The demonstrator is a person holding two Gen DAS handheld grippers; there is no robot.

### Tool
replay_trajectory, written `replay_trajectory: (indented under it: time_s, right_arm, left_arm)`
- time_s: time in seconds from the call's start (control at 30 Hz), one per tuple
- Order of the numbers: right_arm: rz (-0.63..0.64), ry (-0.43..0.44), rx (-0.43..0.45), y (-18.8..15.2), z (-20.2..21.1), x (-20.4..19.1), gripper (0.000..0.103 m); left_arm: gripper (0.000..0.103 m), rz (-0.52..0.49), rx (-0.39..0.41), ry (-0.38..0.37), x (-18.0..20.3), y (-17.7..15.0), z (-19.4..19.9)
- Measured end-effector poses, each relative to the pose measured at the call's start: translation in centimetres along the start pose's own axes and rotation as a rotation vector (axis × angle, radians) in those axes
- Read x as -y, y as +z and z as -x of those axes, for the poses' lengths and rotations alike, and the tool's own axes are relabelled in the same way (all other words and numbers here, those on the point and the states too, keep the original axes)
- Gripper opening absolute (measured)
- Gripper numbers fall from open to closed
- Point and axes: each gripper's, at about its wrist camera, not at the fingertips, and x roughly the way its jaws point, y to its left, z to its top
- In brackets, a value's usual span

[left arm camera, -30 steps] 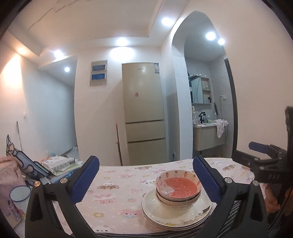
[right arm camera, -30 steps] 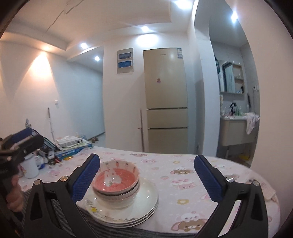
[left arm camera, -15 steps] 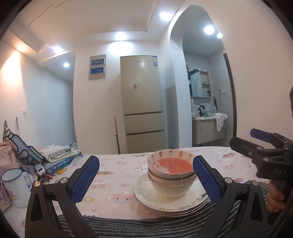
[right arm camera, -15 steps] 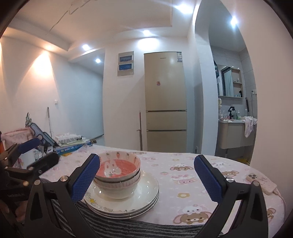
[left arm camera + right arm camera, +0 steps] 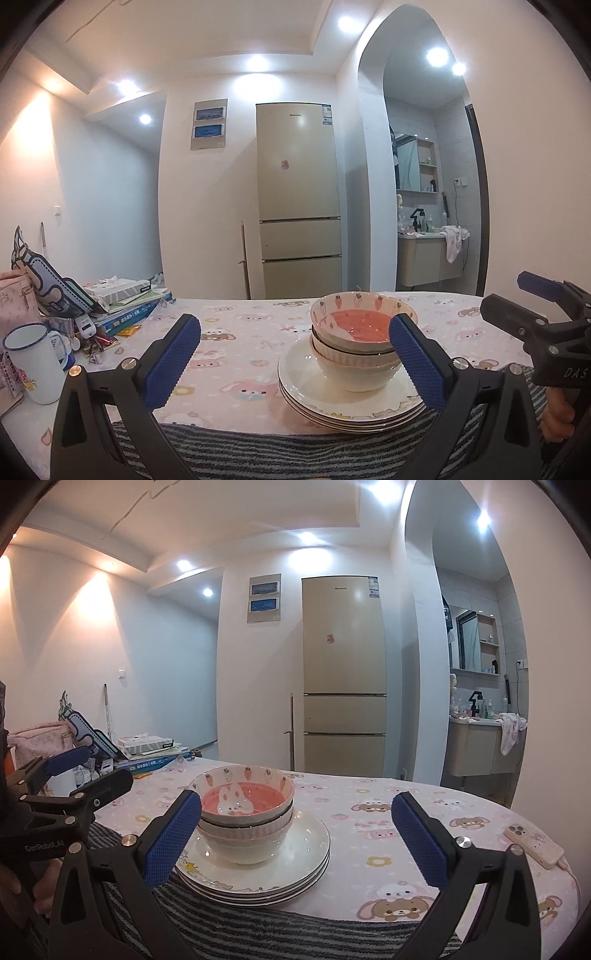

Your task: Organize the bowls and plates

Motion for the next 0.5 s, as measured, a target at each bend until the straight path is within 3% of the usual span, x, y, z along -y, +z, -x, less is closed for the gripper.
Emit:
replay_trajectory:
  time_s: [0.23, 0.5]
  right_arm:
    - [-0.017, -0.006, 0.03, 0.1, 0.6, 0.3, 0.103]
    - [-0.009, -0.008, 0.026, 0.1, 0.4, 0.1, 0.103]
  left_arm:
    - [0.103, 0.012, 0.053, -0.013, -0.5, -0.4, 1.1]
    - [0.103, 0.002, 0.029, -0.013, -0.3, -0.6, 0.8]
